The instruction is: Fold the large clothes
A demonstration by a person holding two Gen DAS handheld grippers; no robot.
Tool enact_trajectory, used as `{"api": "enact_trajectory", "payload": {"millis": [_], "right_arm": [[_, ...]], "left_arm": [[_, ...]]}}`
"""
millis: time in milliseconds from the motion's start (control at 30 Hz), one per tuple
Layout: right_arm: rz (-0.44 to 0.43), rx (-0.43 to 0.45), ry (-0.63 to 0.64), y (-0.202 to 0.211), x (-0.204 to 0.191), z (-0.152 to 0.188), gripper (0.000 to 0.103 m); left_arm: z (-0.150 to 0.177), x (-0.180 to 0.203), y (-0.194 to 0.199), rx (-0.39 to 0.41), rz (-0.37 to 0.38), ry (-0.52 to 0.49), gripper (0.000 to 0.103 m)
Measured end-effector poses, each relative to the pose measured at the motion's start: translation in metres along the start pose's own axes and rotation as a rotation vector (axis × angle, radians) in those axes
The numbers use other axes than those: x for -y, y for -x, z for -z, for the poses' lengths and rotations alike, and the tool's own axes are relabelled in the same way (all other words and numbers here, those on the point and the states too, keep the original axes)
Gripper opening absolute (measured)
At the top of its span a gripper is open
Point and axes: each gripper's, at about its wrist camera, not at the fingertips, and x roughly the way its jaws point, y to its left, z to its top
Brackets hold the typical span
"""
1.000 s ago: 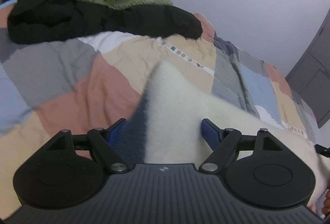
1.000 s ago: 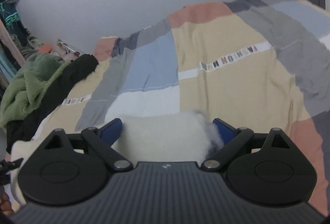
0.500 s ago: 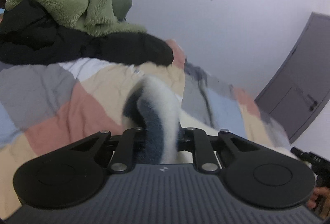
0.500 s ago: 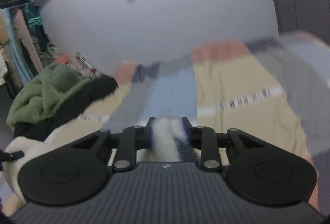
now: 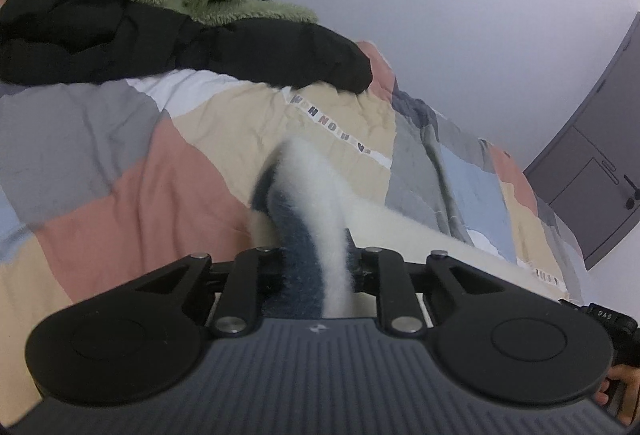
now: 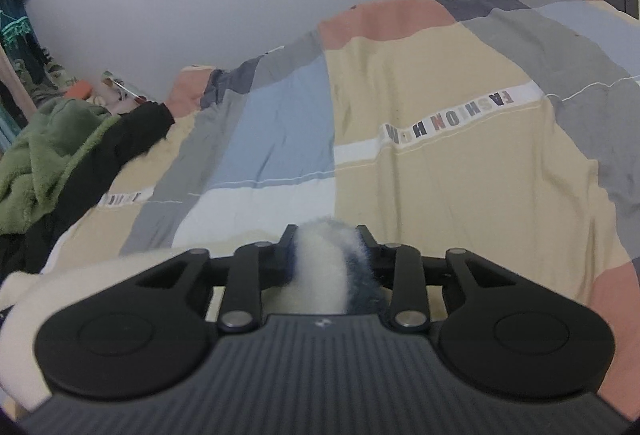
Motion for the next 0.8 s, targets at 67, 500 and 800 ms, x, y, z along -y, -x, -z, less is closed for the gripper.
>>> {"api": "enact_trajectory", "payload": {"millis": [67,500,800], "right_arm": [[-0.002,0.009,-0.001,0.006,-0.002,-0.002,0.041],[-0.082,0.212,0.025,0.087,-0.031,0.003,0.068],[-0.207,0.187,0.235,0.109,-0.09,0.04,0.068]], "left_arm": [[0.001,0.0,0.006,0.01,0.007,0.007,0.025],[0.025,0.02,0.083,0.12,0.006,0.019,0.067],[0.056,0.048,0.133,0.125,0.092,-0.018,0.071]]}}
